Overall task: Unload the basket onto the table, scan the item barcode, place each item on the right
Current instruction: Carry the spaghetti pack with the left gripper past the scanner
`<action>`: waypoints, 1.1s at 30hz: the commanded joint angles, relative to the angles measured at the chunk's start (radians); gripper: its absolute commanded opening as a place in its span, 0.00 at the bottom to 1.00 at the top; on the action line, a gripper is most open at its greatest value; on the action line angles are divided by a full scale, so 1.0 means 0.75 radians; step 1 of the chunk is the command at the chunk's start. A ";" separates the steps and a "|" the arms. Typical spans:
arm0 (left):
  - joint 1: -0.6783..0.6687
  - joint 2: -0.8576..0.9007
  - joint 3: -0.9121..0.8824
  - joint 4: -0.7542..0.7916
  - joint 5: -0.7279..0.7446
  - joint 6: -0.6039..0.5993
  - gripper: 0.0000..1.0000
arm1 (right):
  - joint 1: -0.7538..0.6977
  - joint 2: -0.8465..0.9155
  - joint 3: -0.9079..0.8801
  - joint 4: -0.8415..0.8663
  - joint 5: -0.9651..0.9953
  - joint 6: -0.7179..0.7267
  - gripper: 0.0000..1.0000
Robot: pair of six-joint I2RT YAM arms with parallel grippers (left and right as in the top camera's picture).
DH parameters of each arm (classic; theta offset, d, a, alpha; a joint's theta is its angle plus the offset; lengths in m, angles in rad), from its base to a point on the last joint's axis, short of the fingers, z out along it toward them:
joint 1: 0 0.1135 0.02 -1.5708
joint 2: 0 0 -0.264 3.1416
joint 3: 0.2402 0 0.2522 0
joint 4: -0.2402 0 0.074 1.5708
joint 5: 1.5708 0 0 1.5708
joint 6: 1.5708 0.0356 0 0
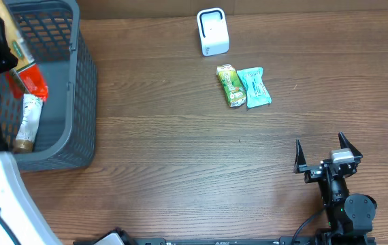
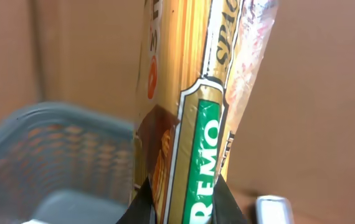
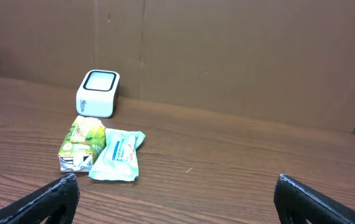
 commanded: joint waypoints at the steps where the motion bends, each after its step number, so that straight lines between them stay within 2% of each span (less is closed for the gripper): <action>1: -0.064 -0.101 0.051 0.012 0.253 -0.258 0.04 | 0.002 -0.012 -0.013 0.007 -0.003 -0.004 1.00; 4: -0.197 -0.108 0.051 -0.071 0.375 -0.275 0.04 | 0.002 -0.012 -0.013 0.007 -0.003 -0.004 1.00; 7: -0.371 -0.087 0.026 -0.156 0.352 -0.219 0.04 | 0.002 -0.012 -0.013 0.007 -0.003 -0.004 1.00; 10: -0.579 -0.038 -0.023 -0.228 0.250 -0.133 0.04 | 0.002 -0.012 -0.013 0.007 -0.003 -0.004 1.00; 14: -0.809 0.057 -0.102 -0.298 0.020 -0.152 0.04 | 0.002 -0.012 -0.013 0.007 -0.003 -0.004 1.00; 18: -0.988 0.170 -0.176 -0.326 -0.320 -0.285 0.04 | 0.002 -0.012 -0.013 0.007 -0.003 -0.004 1.00; 22: -1.116 0.306 -0.225 -0.325 -0.570 -0.545 0.04 | 0.002 -0.012 -0.013 0.007 -0.003 -0.004 1.00; 27: -1.235 0.499 -0.228 -0.322 -0.603 -0.760 0.04 | 0.002 -0.012 -0.013 0.007 -0.003 -0.004 1.00; 33: -1.353 0.714 -0.228 -0.303 -0.608 -0.882 0.04 | 0.002 -0.012 -0.013 0.007 -0.003 -0.004 1.00</action>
